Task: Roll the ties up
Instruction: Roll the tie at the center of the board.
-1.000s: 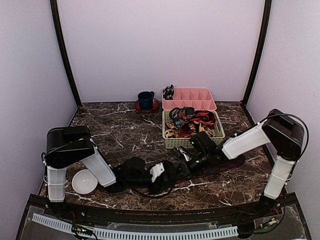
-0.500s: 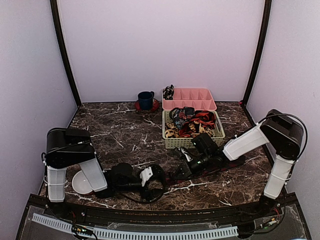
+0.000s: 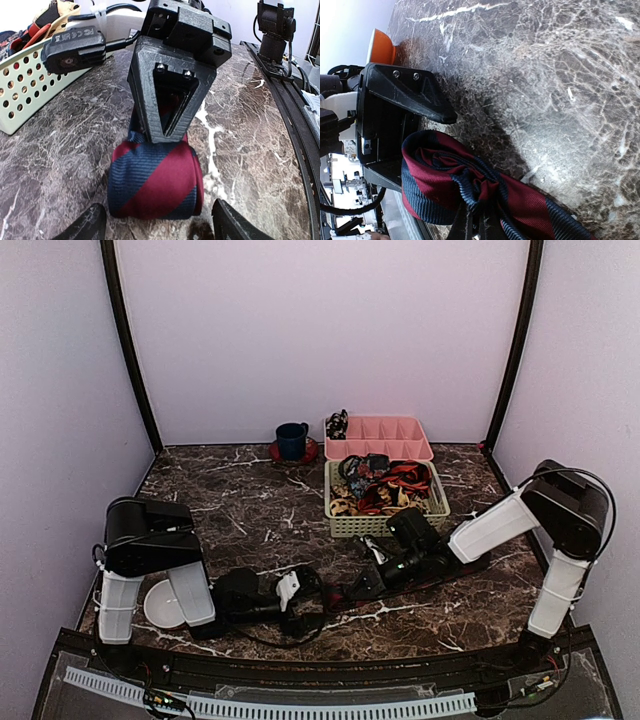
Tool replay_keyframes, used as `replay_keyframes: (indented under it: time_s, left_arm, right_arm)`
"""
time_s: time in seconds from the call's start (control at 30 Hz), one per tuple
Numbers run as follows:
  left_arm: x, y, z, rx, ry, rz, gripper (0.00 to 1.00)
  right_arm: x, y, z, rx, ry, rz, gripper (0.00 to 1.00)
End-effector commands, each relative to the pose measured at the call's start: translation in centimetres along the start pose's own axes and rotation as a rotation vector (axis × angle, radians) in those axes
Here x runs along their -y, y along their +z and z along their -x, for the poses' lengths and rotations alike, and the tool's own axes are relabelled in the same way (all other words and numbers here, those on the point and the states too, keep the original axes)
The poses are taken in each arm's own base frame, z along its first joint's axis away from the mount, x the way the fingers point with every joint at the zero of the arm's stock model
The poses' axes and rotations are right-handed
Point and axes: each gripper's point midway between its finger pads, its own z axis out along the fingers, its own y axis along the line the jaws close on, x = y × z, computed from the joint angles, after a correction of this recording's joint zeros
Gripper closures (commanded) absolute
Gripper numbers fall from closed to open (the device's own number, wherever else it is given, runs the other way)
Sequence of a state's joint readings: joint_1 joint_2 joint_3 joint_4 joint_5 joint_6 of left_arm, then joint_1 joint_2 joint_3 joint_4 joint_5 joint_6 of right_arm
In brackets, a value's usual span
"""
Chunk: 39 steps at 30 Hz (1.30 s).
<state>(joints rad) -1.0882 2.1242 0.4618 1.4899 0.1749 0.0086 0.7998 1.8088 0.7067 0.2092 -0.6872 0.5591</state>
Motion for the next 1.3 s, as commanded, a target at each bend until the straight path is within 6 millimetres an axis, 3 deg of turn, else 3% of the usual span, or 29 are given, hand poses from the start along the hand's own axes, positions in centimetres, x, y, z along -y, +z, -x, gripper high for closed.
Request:
replay_keyframes:
  time_s: [0.0, 0.13, 0.23, 0.5, 0.57, 0.67, 0.8, 0.97, 1.1, 1.27]
  left_arm:
    - [0.0, 0.6, -0.3, 0.014, 0.016, -0.012, 0.26]
    - [0.3, 2.1, -0.3, 0.011, 0.042, -0.049, 0.34]
    - [0.4, 2.4, -0.1, 0.022, 0.038, -0.060, 0.45]
    - [0.8, 1.0, -2.2, -0.069, 0.010, -0.070, 0.70]
    - [0.8, 0.0, -3.2, -0.128, 0.007, -0.062, 0.77]
    - [1.6, -1.5, -5.2, -0.248, 0.014, -0.100, 0.83]
    - [1.3, -2.3, -5.9, -0.354, 0.020, -0.084, 0.85]
    - [1.0, -2.5, -7.2, -0.476, 0.032, -0.075, 0.86]
    - [0.7, -2.4, -7.4, -0.515, 0.041, -0.070, 0.86]
    - [0.8, -2.3, -7.2, -0.519, 0.040, -0.074, 0.86]
  right_arm:
    - [8.9, 0.1, -8.0, -0.189, 0.249, -0.322, 1.00]
    - [8.8, 0.2, -7.9, -0.183, 0.255, -0.316, 1.00]
    - [8.2, 0.4, -7.5, -0.173, 0.255, -0.296, 1.00]
    - [6.0, 1.6, -6.4, -0.153, 0.231, -0.250, 1.00]
    - [5.2, 1.2, -6.0, -0.137, 0.221, -0.231, 0.95]
    - [3.5, -0.1, -4.5, -0.084, 0.196, -0.206, 0.78]
    - [1.7, -1.8, -2.7, -0.037, 0.173, -0.186, 0.61]
    - [-1.8, -3.0, -0.2, 0.021, 0.149, -0.098, 0.51]
    - [-4.1, -2.5, 0.6, 0.016, 0.130, -0.053, 0.49]
    - [-5.0, -1.3, 0.9, -0.010, 0.115, -0.053, 0.52]
